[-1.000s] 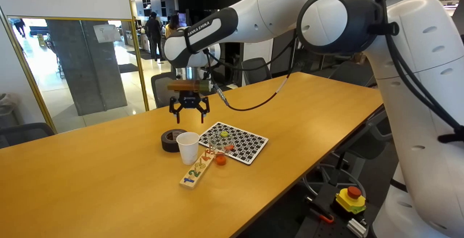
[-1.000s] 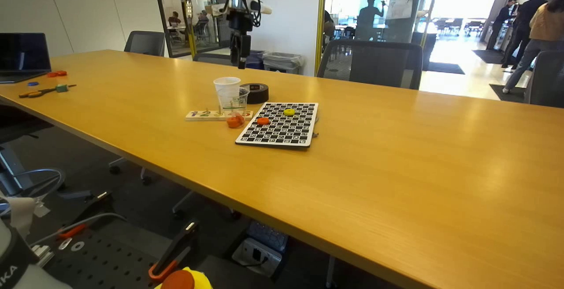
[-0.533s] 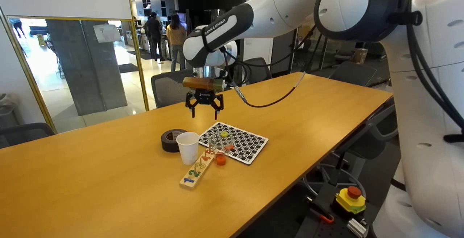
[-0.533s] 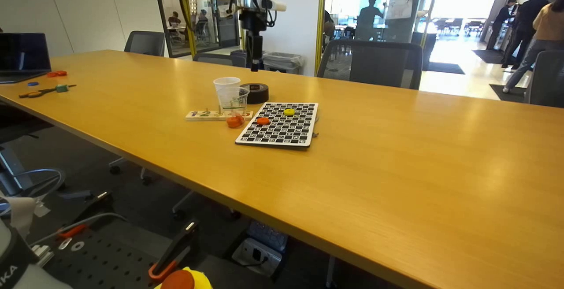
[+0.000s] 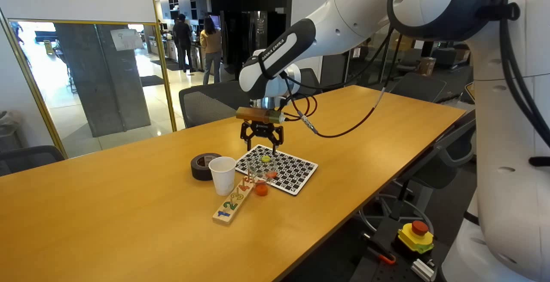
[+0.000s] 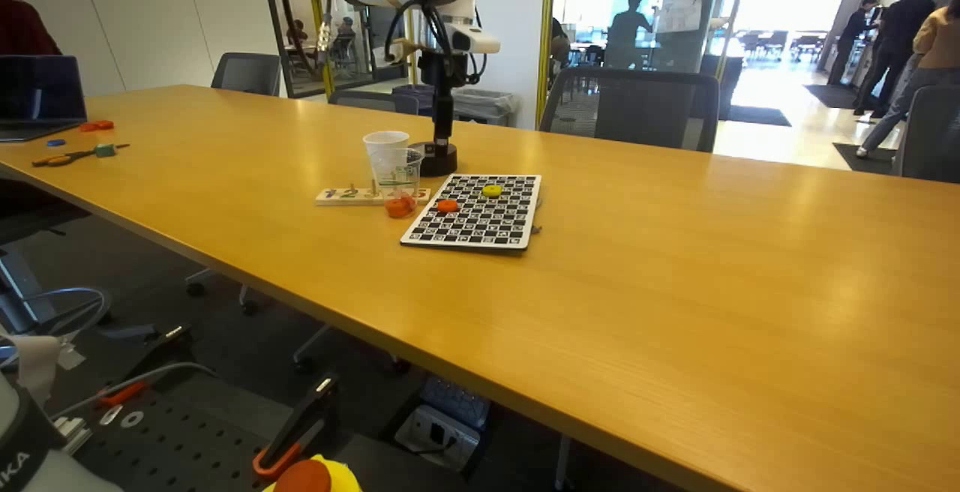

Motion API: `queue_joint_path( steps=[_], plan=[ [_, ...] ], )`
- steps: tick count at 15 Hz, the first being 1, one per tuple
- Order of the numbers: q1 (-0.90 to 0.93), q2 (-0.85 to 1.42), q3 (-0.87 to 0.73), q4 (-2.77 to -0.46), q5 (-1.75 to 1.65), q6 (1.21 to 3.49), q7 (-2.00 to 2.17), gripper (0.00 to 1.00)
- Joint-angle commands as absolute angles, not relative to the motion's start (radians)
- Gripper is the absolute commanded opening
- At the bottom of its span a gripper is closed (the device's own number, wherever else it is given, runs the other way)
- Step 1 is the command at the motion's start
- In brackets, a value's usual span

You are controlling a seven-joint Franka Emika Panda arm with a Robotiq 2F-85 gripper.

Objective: Pick up the orange and yellow objects and put them in the two cups

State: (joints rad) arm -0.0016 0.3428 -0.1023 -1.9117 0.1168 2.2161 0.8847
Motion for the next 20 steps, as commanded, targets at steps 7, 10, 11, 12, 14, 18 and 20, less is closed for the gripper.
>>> queue_joint_path(
  steps=[7, 10, 11, 12, 14, 18, 20],
  plan=[
    [-0.002, 0.293, -0.109, -2.095, 0.162, 2.348, 0.929, 1.00],
    [-0.002, 0.292, -0.111, -2.122, 0.158, 2.369, 0.934, 1.00],
    [0.000, 0.294, -0.113, -2.127, 0.153, 2.376, 0.936, 1.00],
    [0.001, 0.296, -0.114, -2.131, 0.150, 2.382, 0.938, 1.00],
    [0.003, 0.302, -0.116, -2.135, 0.146, 2.390, 0.941, 1.00],
    [0.012, 0.317, -0.120, -2.136, 0.130, 2.436, 0.954, 1.00],
    [0.011, 0.322, -0.121, -2.135, 0.129, 2.454, 0.954, 1.00]
  ],
)
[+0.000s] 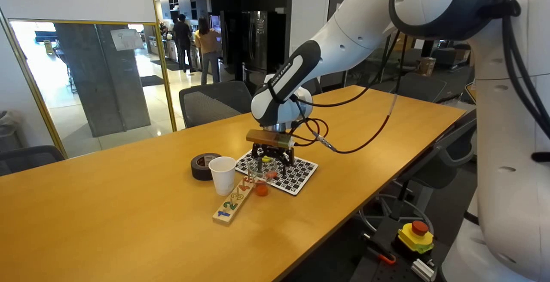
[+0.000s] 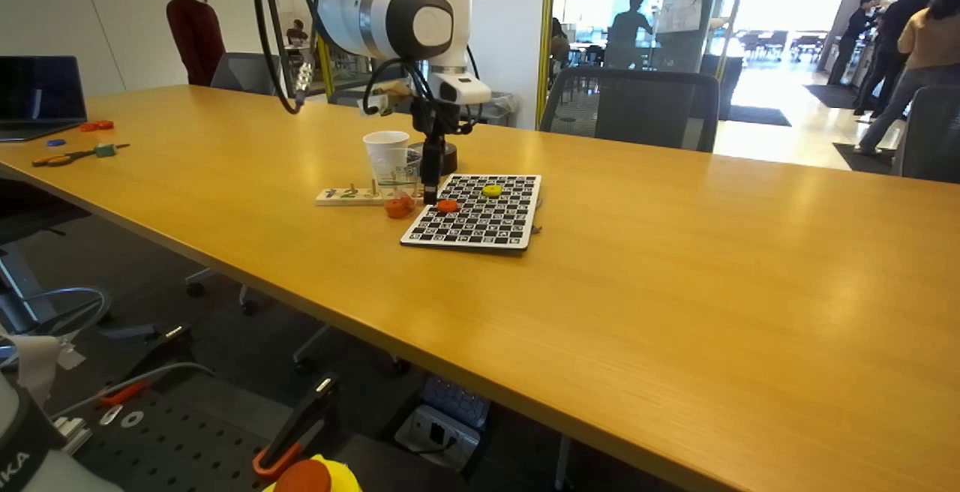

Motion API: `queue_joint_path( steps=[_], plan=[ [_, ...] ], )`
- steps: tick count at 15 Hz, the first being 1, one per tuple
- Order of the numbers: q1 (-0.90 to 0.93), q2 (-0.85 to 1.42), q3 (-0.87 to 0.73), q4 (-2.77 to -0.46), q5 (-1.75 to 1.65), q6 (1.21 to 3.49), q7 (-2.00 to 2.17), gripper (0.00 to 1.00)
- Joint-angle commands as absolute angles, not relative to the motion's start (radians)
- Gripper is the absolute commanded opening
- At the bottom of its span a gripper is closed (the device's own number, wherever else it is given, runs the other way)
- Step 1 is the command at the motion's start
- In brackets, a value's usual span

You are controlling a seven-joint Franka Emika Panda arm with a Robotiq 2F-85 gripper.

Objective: Pick up the orange and yellow objects and put them in the two cups

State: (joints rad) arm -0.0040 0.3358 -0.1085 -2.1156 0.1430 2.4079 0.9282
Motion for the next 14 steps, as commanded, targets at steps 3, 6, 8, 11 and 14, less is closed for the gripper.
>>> queue_joint_path(
  steps=[3, 6, 8, 11, 14],
  plan=[
    [0.007, 0.330, -0.126, -2.127, 0.126, 2.467, 0.955, 1.00],
    [0.003, 0.328, -0.132, -2.126, 0.131, 2.474, 0.952, 1.00],
    [0.003, 0.334, -0.138, -2.120, 0.127, 2.474, 0.956, 1.00],
    [0.005, 0.356, -0.137, -2.106, 0.128, 2.475, 0.951, 1.00],
    [0.016, 0.379, -0.140, -2.094, 0.116, 2.473, 0.966, 1.00]
  ],
)
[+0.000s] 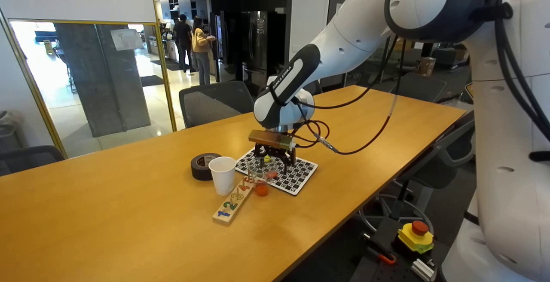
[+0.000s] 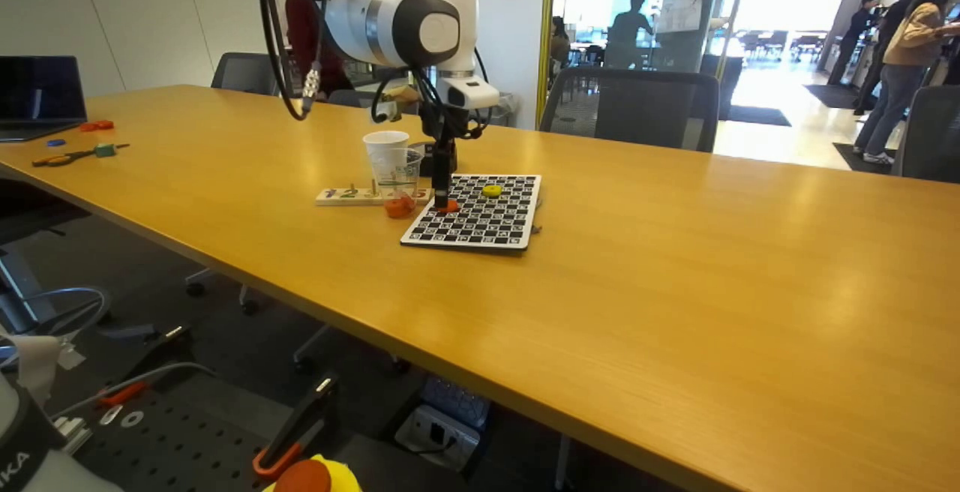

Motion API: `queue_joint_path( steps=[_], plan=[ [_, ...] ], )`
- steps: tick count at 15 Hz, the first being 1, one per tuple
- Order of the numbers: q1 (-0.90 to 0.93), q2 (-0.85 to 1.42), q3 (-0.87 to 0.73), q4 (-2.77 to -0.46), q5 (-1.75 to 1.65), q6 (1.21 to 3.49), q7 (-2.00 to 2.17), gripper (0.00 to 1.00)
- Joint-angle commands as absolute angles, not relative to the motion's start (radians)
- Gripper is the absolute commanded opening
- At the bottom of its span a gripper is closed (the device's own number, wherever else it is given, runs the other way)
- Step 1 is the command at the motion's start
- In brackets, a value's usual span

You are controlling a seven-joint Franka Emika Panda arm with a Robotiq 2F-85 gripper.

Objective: Pick up the orange and yellow objects and put them in the two cups

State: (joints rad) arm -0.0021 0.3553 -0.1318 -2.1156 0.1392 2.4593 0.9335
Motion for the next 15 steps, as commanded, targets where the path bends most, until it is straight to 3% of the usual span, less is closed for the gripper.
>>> queue_joint_path(
  steps=[1, 12, 13, 14, 15],
  plan=[
    [0.017, 0.385, -0.140, -2.092, 0.118, 2.473, 0.964, 1.00],
    [0.024, 0.393, -0.147, -2.096, 0.117, 2.499, 0.969, 1.00],
    [0.025, 0.395, -0.147, -2.096, 0.114, 2.500, 0.969, 0.75],
    [0.026, 0.396, -0.148, -2.095, 0.112, 2.499, 0.969, 0.75],
    [0.025, 0.396, -0.147, -2.095, 0.113, 2.499, 0.968, 0.66]
  ],
)
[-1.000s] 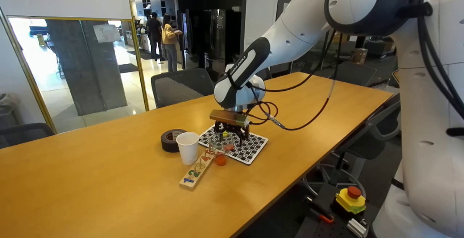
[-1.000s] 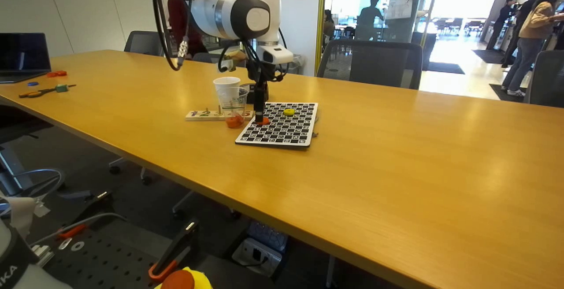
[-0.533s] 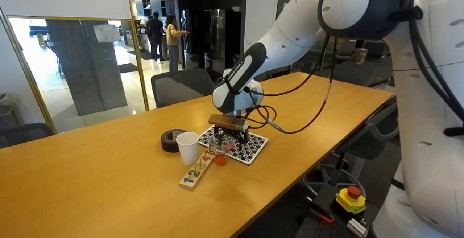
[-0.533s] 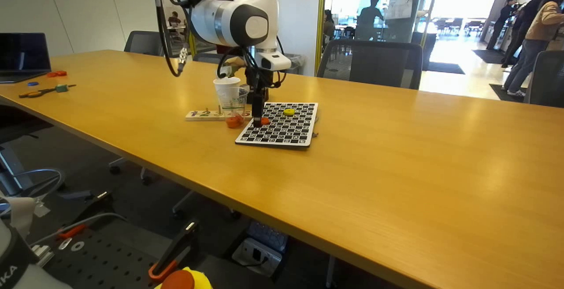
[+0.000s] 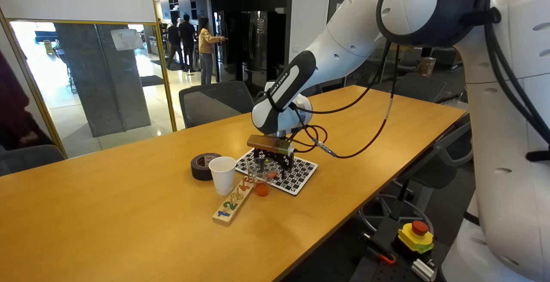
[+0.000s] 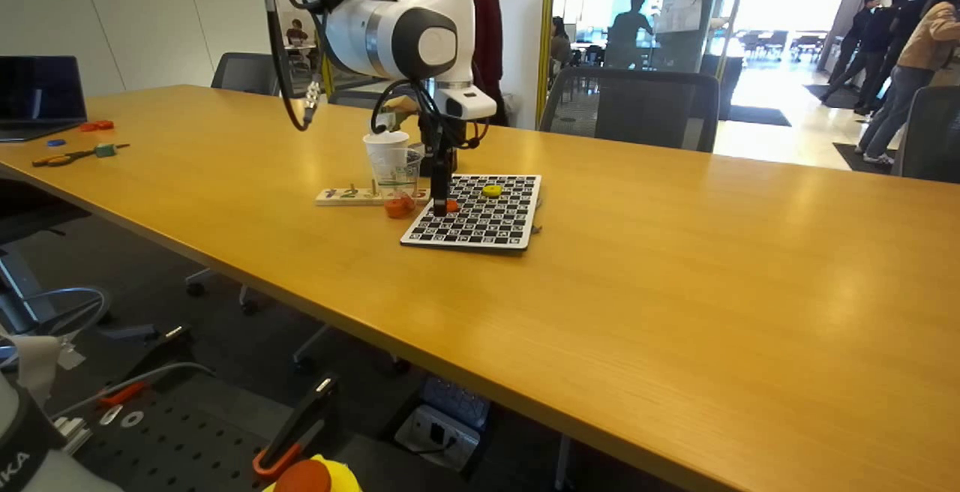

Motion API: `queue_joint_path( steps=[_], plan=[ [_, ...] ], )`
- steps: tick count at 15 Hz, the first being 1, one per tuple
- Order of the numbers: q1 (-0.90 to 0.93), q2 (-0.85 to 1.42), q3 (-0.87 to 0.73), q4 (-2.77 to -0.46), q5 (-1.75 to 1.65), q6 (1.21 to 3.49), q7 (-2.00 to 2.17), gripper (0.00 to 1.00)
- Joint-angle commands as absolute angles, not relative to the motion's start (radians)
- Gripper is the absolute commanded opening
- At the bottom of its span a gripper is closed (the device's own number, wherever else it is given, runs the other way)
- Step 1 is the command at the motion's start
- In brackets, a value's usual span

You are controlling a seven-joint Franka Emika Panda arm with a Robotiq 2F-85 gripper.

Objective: Pick up the orange and yellow objects and put them in the two cups

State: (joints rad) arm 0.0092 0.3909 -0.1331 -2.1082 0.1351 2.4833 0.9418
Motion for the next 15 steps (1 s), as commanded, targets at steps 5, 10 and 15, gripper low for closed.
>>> queue_joint_path(
  steps=[5, 10, 15],
  plan=[
    [0.023, 0.399, -0.146, -2.093, 0.115, 2.498, 0.966, 0.27],
    [0.035, 0.369, -0.162, -2.111, 0.091, 2.497, 1.000, 0.19],
    [0.094, 0.239, -0.216, -2.189, -0.064, 2.501, 1.183, 0.19]
  ],
)
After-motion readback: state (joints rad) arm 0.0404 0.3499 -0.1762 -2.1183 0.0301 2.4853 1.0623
